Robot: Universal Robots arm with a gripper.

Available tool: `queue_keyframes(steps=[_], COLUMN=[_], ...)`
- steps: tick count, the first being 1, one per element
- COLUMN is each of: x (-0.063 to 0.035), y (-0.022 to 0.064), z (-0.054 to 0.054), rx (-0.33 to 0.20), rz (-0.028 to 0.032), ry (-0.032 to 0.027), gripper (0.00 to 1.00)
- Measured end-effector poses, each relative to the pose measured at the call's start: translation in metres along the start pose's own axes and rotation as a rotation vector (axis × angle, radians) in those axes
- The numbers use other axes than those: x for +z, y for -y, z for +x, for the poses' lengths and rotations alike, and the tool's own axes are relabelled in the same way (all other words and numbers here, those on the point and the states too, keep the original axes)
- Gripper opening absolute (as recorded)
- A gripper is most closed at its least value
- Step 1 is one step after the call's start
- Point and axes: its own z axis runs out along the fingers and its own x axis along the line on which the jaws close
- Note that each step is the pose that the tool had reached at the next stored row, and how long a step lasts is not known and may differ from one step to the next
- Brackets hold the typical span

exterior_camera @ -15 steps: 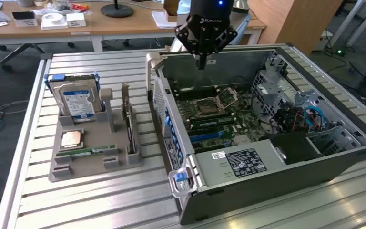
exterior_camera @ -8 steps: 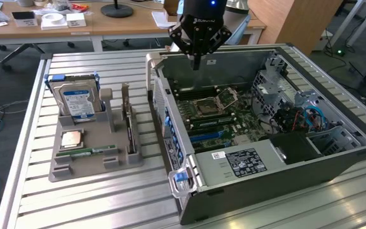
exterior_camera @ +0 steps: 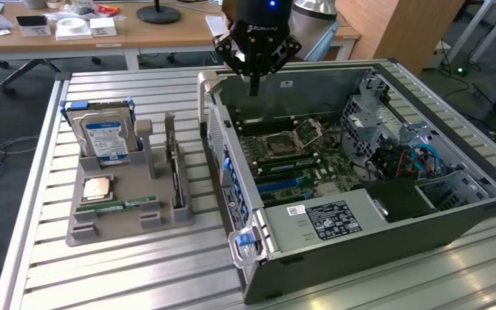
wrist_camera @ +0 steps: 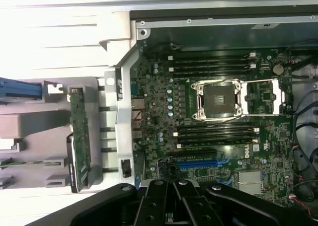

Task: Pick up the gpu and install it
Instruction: 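Reach for the gpu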

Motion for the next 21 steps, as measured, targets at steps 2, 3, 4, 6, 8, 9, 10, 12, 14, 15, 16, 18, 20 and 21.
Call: queue_keyframes(steps=[2,3,4,6,8,9,10,12,14,15,16,18,20,21], x=[-0.0001,-0.0001,-0.0001,-0.0002,-0.0002,-0.0003,-0.0003,-0.0003,-0.0004,-0.0004,-0.0005,-0.0005,-0.0005,-0.0005], y=[0.0003,0.0005,0.0006,0.0010,0.0014,0.0015,0.0017,0.0021,0.0025,0.0027,0.0029,0.0032,0.0035,0.0036], z=[0.004,0.006,0.008,0.013,0.018,0.021,0.023,0.028,0.034,0.036,0.038,0.043,0.046,0.048], rx=[0.000,0.000,0.000,0.000,0.000,0.000,0.000,0.000,0.000,0.000,0.000,0.000,0.000,0.000], rz=[0.0001,0.0000,0.0001,0.0000,0.0000,0.0001,0.0000,0.0000,0.0001,0.0000,0.0001,0.0001,0.0001,0.0000], ry=[0.0000,0.0000,0.0000,0.0000,0.0001,0.0000,0.0000,0.0000,0.0000,0.0000,0.0000,0.0000,0.0001,0.0000], gripper=[0.11,0.11,0.11,0.11,0.11,0.11,0.11,0.11,0.11,0.11,0.11,0.11,0.11,0.11])
